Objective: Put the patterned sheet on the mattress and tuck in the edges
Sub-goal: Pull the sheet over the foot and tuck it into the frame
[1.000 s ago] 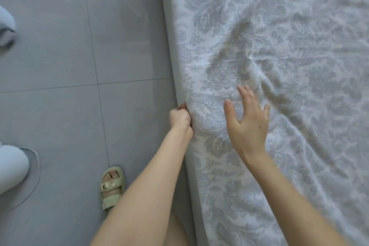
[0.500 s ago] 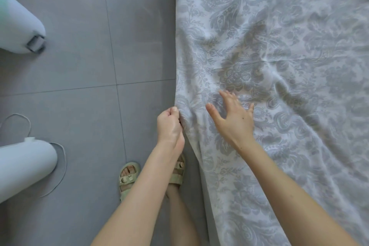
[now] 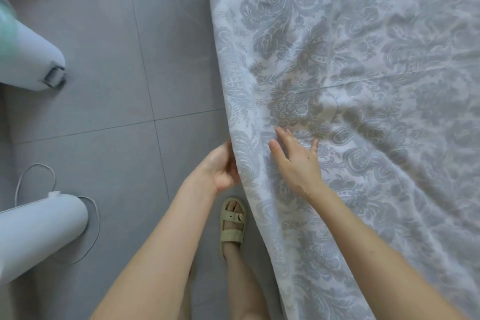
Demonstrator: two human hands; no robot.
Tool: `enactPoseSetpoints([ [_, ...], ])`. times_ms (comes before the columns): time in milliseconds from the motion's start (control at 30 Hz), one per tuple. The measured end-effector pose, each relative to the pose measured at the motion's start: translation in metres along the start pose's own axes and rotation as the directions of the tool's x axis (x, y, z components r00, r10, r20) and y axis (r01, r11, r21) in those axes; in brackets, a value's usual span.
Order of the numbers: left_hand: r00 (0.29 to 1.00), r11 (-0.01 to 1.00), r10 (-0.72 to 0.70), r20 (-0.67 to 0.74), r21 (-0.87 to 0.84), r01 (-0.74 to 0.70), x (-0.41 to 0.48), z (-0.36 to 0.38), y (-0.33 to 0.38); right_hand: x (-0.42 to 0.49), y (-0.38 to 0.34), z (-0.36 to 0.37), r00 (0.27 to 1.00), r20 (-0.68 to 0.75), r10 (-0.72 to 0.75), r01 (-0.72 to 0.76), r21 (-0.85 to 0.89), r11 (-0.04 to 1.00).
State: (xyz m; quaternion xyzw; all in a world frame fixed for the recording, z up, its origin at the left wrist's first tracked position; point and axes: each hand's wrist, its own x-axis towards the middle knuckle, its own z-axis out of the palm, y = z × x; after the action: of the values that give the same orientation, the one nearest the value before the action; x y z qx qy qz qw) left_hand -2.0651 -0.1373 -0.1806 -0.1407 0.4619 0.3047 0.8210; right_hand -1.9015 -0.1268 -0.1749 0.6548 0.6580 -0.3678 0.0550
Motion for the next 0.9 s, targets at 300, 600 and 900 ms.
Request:
enactPoseSetpoints([
  [300,0.998,0.998,0.060,0.003,-0.007,-0.060,0.016,0.032,0.020,-0.002,-0.013,-0.015,0.998,-0.002,0.059,-0.057,0.215,0.975],
  [600,0.888,0.934,0.355,-0.291,0.071,-0.350,0.019,0.041,0.013,0.007,-0.059,-0.002,0.957,-0.279,-0.073,0.152,0.273,0.950],
  [900,0.732,0.855,0.489,-0.474,0.097,-0.509,-0.016,0.013,0.014,0.011,-0.059,-0.017,0.971,-0.240,-0.011,0.026,0.061,0.998],
])
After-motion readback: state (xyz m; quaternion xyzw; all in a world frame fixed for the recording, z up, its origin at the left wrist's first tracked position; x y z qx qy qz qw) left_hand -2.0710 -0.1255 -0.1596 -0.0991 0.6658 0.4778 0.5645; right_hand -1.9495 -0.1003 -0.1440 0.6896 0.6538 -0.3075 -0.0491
